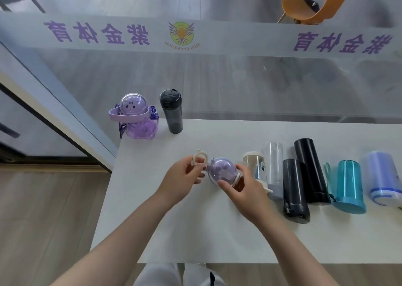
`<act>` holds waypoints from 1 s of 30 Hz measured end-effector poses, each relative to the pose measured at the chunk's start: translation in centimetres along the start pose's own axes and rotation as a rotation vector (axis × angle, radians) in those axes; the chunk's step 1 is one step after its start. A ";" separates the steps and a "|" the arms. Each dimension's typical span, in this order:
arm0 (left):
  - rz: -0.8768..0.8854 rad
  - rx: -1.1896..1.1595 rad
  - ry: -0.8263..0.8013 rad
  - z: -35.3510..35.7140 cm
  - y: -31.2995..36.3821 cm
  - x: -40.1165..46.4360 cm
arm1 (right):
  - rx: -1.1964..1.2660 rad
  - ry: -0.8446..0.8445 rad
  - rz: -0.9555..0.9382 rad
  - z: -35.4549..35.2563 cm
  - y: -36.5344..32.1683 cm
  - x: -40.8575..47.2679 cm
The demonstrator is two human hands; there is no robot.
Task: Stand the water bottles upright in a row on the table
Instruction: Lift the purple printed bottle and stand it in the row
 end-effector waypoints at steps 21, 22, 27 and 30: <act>0.060 0.069 -0.162 2.3 -1.7 3.2 | -0.063 0.159 -0.207 -0.3 -2.1 4.0; 0.033 0.111 -0.153 1.7 -2.4 3.4 | -0.065 0.170 -0.207 -0.1 -2.1 4.1; -0.100 0.488 -0.137 -3.1 -6.7 4.8 | -0.093 0.226 -0.192 0.3 -2.3 5.0; -0.192 0.829 -0.127 -6.8 -9.5 5.7 | -0.068 0.261 -0.183 0.5 -2.9 6.3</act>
Point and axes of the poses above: each hand's wrist, its own x-axis towards the middle knuckle, its own z-axis out of the palm, y = z × x, the point moved 7 cm from there along x, towards the middle knuckle, and after that the axes turned 12 degrees about -x, right-handed, at the moved point
